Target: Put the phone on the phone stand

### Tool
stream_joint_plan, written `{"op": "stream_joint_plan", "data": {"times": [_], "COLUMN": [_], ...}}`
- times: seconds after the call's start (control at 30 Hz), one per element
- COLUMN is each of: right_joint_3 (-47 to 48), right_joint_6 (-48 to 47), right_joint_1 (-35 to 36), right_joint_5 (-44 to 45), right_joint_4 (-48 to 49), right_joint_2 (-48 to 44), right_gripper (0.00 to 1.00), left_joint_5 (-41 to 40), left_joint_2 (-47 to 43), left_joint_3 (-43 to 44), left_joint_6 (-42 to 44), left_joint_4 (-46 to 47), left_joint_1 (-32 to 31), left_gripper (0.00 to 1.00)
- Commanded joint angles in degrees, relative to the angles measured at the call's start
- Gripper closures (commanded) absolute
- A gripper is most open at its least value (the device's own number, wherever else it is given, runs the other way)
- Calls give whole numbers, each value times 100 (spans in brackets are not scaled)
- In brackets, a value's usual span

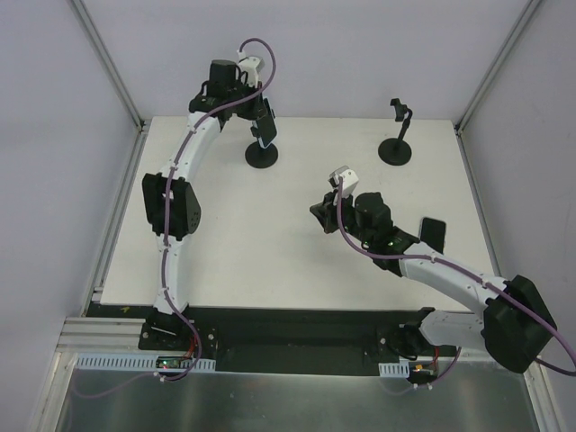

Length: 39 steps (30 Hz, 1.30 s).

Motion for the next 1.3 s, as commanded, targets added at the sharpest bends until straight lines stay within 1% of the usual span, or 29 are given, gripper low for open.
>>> {"op": "stream_joint_plan", "data": {"times": [0.0,0.13,0.27,0.33,0.37,0.4,0.43,0.47,0.53,0.6,0.63,0.67,0.7,0.73,0.77,0.8,0.83,0.87,0.9,0.97,1.0,1.03,1.07,1.1,1.17,1.2,1.23,1.27], "right_joint_3": [283,283,283,274,266,274,274,283,318,336,353,371,388,458,502,546,616,730,792,924,959,977,995,995,969,951,925,881], "right_joint_6": [-70,-70,-105,-96,-96,-105,-105,-105,-114,-114,-114,-114,-114,-96,-87,-79,-26,26,79,306,404,501,832,975,1291,1406,1511,1599], "right_joint_1": [-18,-18,-18,-27,-18,-27,-27,-18,-27,-27,-18,-27,-18,-18,-27,-27,-27,-27,-27,-53,-97,-150,-272,-351,-640,-764,-1079,-1264], "right_joint_5": [2,28,72,81,89,98,98,116,168,282,292,457,563,625,678,783,871,967,1195,1407,1451,1426,1391,1312,1206,1040,943,829], "right_joint_4": [68,59,24,24,15,15,24,15,6,6,6,15,6,6,6,-29,-47,-47,-73,-108,-117,-126,-135,-126,-135,-222,-275,-301], "right_joint_2": [11,28,20,-7,-7,-7,11,54,107,222,265,379,441,529,738,862,994,1274,1407,1767,1873,1970,2136,2207,2357,2366,2358,2288], "right_gripper": [100,100,100,100,100,100,100,100,100,100,99,99,99,99,98,97,97,97,96,96,95,95,94,92,88,83,78,72], "left_joint_5": [-2174,-2376,-2386,-2386,-2359,-2359,-2351,-2176,-2157,-2253,-2306,-2420,-2682,-2780,-2999,-3166,-3394,-3536,-3615,-3371,-3274,-3125,-2828,-2538,-2081,-1947,-1746,-1100], "left_joint_2": [-199,117,206,197,154,118,66,-74,-303,-873,-1119,-1687,-2015,-2357,-3048,-3386,-3711,-4297,-4564,-5126,-5225,-5287,-5313,-5322,-5235,-5209,-5165,-5112], "left_joint_3": [459,924,864,777,750,741,680,636,435,136,-283,-548,-873,-1607,-2023,-2454,-3294,-3728,-4611,-5390,-5890,-6043,-6166,-6367,-6439,-6431,-6370,-6326], "left_joint_6": [-971,-1351,-1545,-1659,-1694,-1712,-1712,-1695,-1598,-1519,-1527,-1545,-1571,-1580,-1580,-1493,-1397,-1283,-1090,-826,-677,-614,-570,-491,-517,-717,-858,-981], "left_joint_4": [518,545,536,484,466,439,439,431,352,273,237,211,193,193,193,202,254,298,386,727,738,738,721,720,712,694,668,650], "left_joint_1": [-341,-403,-350,-307,-289,-289,-289,-306,-367,-394,-394,-386,-394,-394,-394,-394,-394,-386,-385,-368,-359,-359,-359,-368,-368,-359,-368,-368], "left_gripper": [100,100,100,85,73,27,13,8,1,1,1,1,1,1,1,1,1,1,1,1,1,1,1,1,3,5,6,8]}}
